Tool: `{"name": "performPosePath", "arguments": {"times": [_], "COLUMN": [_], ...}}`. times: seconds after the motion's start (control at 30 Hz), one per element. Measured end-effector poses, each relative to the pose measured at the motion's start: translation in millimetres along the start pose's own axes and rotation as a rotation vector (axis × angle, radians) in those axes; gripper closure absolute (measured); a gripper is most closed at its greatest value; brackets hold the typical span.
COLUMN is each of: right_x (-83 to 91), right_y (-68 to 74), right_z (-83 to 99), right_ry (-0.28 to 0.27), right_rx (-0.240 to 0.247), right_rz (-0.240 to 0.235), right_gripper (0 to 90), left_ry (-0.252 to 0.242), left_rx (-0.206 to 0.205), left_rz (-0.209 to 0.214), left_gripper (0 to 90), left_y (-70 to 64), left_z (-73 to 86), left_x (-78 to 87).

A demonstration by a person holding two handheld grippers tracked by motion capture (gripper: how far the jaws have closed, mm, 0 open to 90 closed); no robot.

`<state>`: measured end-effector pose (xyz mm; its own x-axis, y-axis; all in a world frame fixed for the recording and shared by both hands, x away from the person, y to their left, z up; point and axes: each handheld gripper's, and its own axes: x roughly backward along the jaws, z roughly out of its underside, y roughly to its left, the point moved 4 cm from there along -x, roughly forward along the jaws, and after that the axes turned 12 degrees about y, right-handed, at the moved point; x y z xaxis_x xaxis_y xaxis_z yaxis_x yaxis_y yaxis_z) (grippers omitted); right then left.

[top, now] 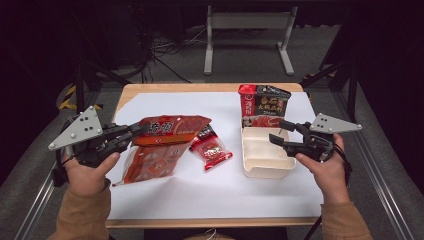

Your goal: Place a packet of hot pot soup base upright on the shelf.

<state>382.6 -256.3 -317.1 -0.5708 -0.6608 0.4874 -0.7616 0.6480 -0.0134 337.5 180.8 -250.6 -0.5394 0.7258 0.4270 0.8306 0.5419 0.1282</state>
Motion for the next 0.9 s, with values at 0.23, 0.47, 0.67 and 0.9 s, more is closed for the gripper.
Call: {"name": "performPosePath", "arguments": {"times": [0.23,0.47,0.67,0.9], "right_x": [-17.6,-35.5,-47.3,-57.8], "right_y": [22.1,45.9,57.3,66.2], "right_z": [-13.4,-26.8,-34.7,-37.1], "right_ry": [-0.024,-0.058,-0.081,-0.082], "right_rx": [0.036,0.07,0.092,0.105], "right_rz": [-0.083,-0.172,-0.209,-0.261], "right_gripper": [38.9,38.4,38.1,40.3], "left_ry": [-0.007,-0.01,-0.015,-0.028], "left_rx": [-0.024,-0.049,-0.068,-0.074], "left_rz": [0.05,0.1,0.125,0.157], "left_gripper": [90.0,90.0,90.0,90.0], "left_y": [-11.7,-23.4,-29.9,-36.4], "left_z": [-9.0,-15.7,-20.8,-25.1], "left_x": [-8.0,-18.3,-27.0,-36.2]}}
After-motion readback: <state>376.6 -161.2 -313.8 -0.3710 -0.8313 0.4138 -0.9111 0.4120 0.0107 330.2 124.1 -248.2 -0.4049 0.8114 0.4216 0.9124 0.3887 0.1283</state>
